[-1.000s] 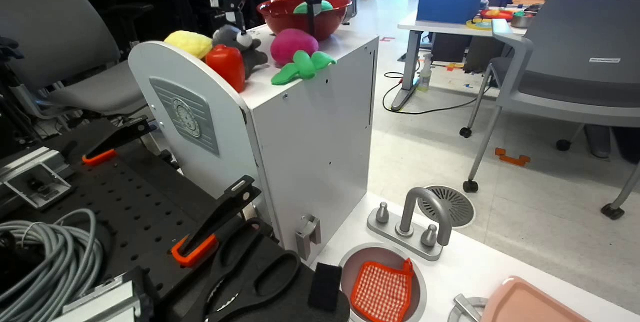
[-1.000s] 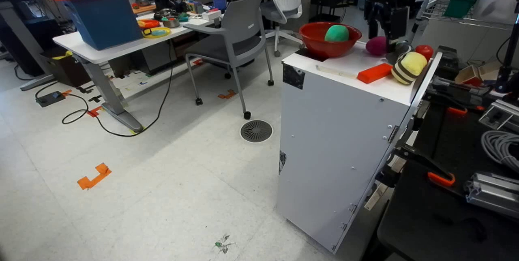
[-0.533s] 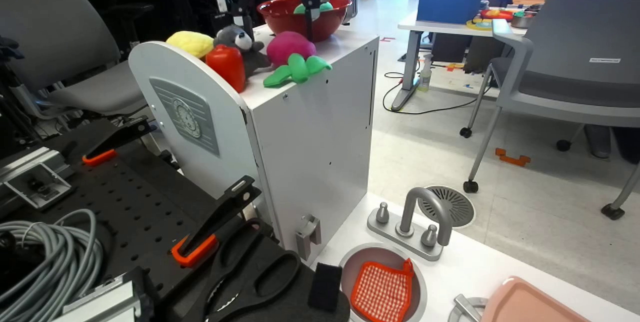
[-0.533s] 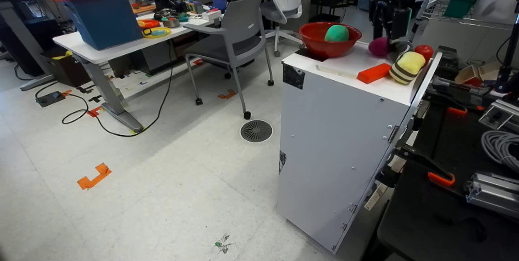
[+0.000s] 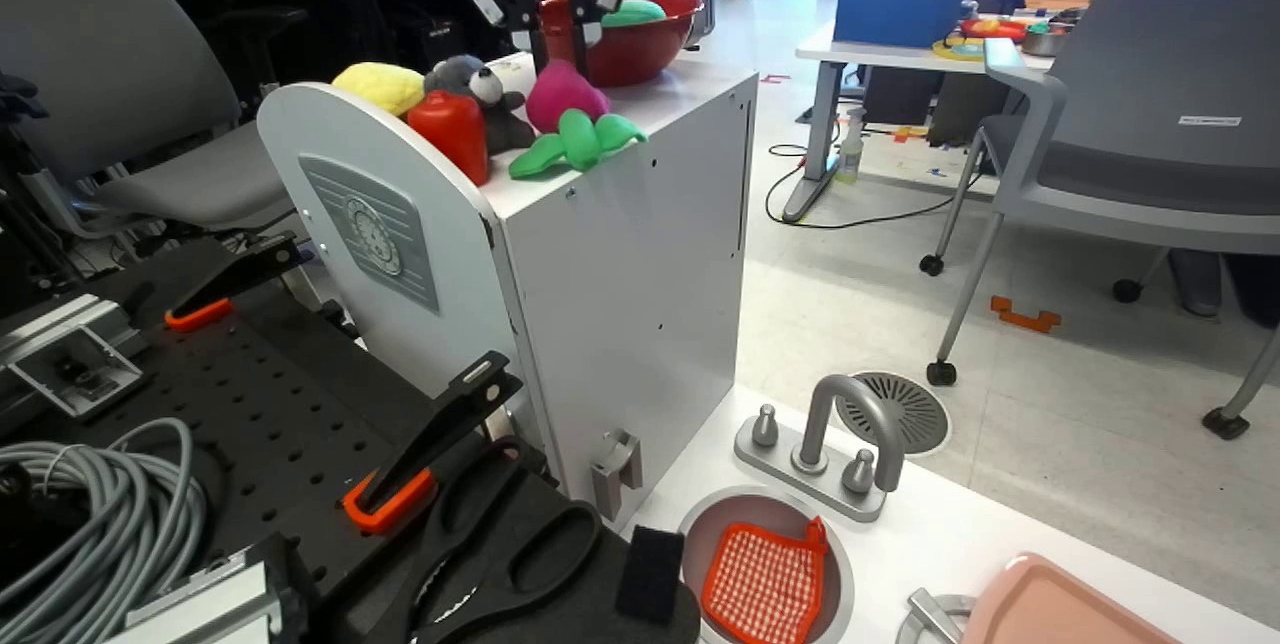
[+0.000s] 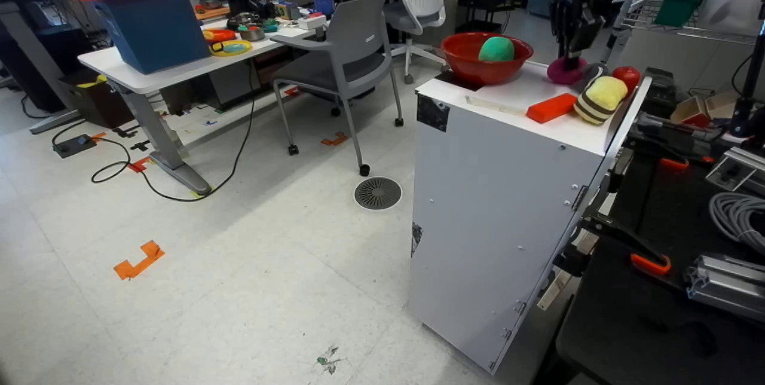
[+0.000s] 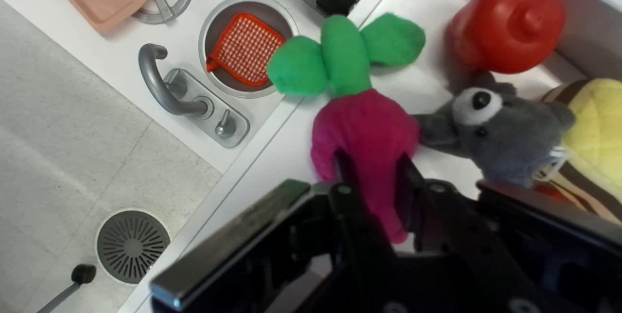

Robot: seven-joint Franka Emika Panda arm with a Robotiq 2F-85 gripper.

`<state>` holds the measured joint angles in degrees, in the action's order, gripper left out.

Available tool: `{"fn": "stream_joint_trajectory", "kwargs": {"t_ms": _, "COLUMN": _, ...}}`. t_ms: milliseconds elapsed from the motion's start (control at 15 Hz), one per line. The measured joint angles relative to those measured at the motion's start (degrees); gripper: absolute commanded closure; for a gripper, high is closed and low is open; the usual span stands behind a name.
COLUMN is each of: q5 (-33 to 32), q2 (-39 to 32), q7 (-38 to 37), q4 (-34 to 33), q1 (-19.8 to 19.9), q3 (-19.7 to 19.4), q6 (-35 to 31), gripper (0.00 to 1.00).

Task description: Put the purple object inside the bowl

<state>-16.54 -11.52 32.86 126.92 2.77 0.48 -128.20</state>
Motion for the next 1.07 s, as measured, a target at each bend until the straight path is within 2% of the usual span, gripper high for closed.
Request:
{"fn": "stream_joint_trajectory", "kwargs": {"t_ms": 133, "q5": -0.92, "q2": 0.62, "q7": -1.33, "q4": 0.58, "q1": -0.03, "q3": 0.0, "q6": 0.0, "gripper": 0.97}}
{"fn": "stream_joint_trajectory", "kwargs": {"t_ms": 200, "q5": -1.71, "q2": 1.0, "q7": -2.24, "q4": 0.93, "q1": -0.1, "q3": 0.0, "q6": 0.0, "gripper": 1.0}}
{"fn": "stream_joint_trajectory", "kwargs": {"t_ms": 667, "q5": -6.43, "q2": 4.97, "q7": -10.07, "q4": 3.66, "q1": -1.66, "q3": 0.02, "q6": 0.53, "gripper": 0.98}}
{"fn": "stream_joint_trajectory", "kwargs": {"t_ms": 1067, "q5": -9.83, "q2": 11.41, "q7": -23.95, "q4": 6.18, "q1": -2.09, "q3": -0.26, "q6": 2.35, "gripper": 0.98}}
